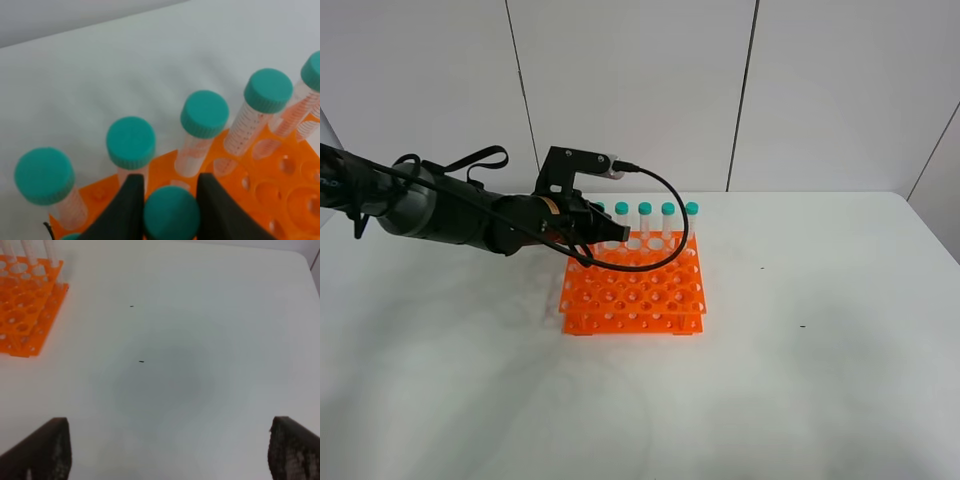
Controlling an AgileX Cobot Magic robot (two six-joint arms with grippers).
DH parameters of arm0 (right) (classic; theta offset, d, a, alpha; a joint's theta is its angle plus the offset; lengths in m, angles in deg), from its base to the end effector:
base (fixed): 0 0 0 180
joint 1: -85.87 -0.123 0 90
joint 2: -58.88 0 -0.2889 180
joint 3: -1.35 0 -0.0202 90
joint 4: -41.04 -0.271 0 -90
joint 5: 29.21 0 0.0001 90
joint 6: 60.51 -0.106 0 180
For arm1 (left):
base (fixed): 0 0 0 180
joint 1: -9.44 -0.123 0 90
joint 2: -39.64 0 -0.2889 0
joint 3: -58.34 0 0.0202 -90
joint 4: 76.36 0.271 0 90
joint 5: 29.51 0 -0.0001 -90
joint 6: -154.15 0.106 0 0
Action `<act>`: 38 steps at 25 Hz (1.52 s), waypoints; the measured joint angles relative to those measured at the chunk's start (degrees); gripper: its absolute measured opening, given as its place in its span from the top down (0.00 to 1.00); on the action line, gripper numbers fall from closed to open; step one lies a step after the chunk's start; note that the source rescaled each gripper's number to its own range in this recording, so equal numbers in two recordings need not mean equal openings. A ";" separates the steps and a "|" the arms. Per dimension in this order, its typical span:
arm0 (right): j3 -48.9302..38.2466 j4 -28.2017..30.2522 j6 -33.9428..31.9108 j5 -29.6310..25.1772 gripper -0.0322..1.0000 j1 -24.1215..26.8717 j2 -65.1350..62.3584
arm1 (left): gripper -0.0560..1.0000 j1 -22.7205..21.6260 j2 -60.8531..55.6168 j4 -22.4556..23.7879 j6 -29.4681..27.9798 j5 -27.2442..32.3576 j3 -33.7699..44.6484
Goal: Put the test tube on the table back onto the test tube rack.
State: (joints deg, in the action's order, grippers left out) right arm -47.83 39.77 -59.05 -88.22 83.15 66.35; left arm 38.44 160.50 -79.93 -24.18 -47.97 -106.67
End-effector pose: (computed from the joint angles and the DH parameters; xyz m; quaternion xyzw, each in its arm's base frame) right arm 0.0242 0.0032 0.2804 -0.0311 0.8458 0.0169 0.5322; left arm 0.3906 -0.2141 0.1417 0.1966 0.8316 -0.1294 0.5030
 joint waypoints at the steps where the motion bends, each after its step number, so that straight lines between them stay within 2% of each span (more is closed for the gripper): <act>1: 0.00 0.00 0.00 0.00 0.14 0.00 0.00 | 0.95 0.00 0.00 0.06 0.00 0.00 0.00; 12: 0.00 0.00 0.00 0.00 0.14 0.00 0.00 | 0.95 0.00 0.00 0.11 0.00 0.00 0.00; 20: 0.00 0.00 0.00 0.00 0.14 0.00 0.00 | 0.73 0.00 0.00 0.11 0.00 0.00 0.00; 24: 0.00 0.00 0.00 0.00 0.14 0.00 0.00 | 0.56 0.00 0.00 0.11 0.00 0.00 0.00; 27: 0.00 0.00 0.00 0.00 0.14 0.00 0.00 | 0.48 0.00 0.00 0.11 0.00 0.00 0.00; 38: 0.00 0.00 0.00 0.00 0.14 0.00 0.00 | 0.45 0.11 -3.96 0.11 0.00 0.05 0.12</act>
State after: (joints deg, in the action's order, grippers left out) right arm -47.83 39.77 -59.05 -88.22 83.15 66.35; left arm 38.55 156.54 -79.82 -24.18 -47.92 -106.55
